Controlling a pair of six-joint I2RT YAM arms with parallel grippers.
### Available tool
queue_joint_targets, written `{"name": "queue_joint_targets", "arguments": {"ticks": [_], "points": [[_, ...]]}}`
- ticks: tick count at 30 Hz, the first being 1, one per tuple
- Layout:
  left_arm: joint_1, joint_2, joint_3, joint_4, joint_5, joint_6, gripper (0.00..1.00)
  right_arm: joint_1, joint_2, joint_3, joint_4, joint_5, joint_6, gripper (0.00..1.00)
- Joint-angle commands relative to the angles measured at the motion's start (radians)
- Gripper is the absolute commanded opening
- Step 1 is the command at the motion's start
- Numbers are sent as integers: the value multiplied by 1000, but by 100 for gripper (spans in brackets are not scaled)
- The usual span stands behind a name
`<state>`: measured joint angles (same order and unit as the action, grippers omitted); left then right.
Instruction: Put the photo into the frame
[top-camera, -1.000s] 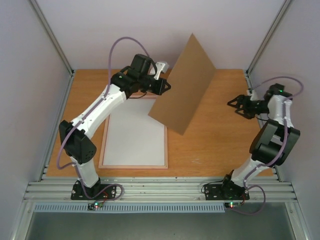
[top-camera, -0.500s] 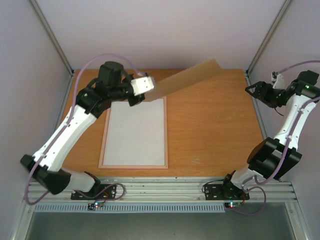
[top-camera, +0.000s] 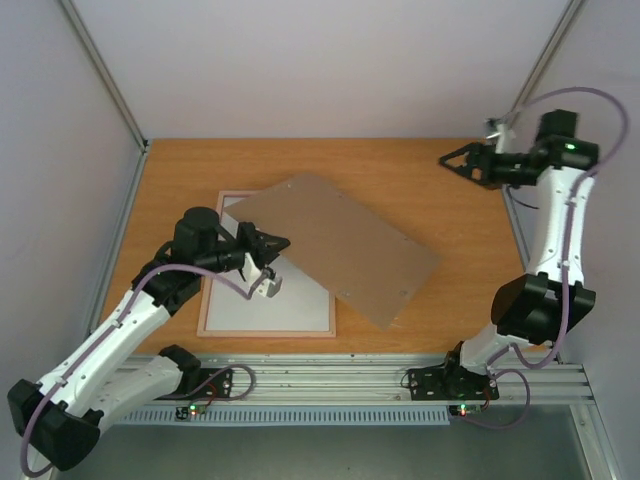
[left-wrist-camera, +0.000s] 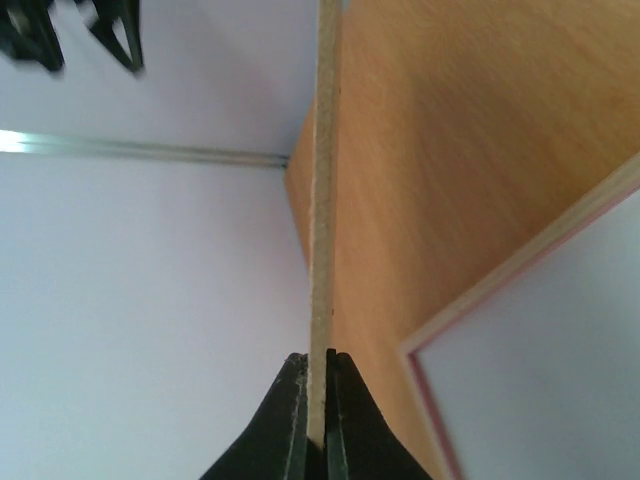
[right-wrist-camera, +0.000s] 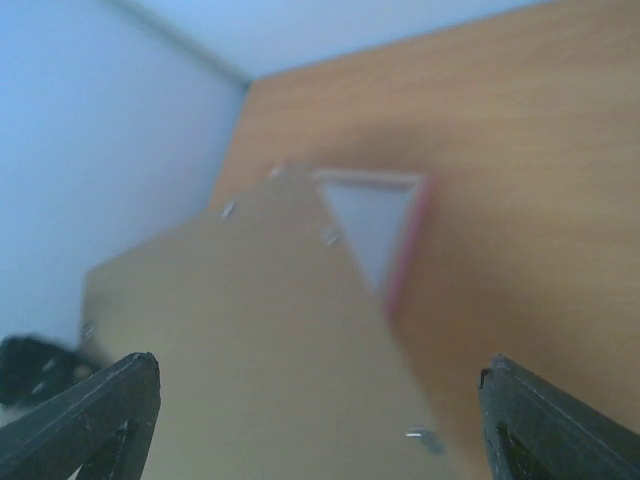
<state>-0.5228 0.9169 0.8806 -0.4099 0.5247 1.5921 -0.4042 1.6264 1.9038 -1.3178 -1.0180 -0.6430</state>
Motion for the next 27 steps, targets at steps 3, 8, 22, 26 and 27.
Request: {"name": "queue_joint_targets", "arguments": {"ticks": [3,8,22,26,27], "points": [[4,-93,-94,387,177,265,0,228,36,-86,-229,-131,-165,86],[4,-108,-109,399,245,300,0,285,103,-89,-338,-168,-249,84],[4,-119,-92,382,268,315,1,330,138,-243,-367,-153,-316,72],[4,-129,-99,369,258,316,1,331,120,-309,-240,-67,-251,72],[4,-134,-102,366,255,317,0,331,119,-314,-229,-68,-238,72]]}}
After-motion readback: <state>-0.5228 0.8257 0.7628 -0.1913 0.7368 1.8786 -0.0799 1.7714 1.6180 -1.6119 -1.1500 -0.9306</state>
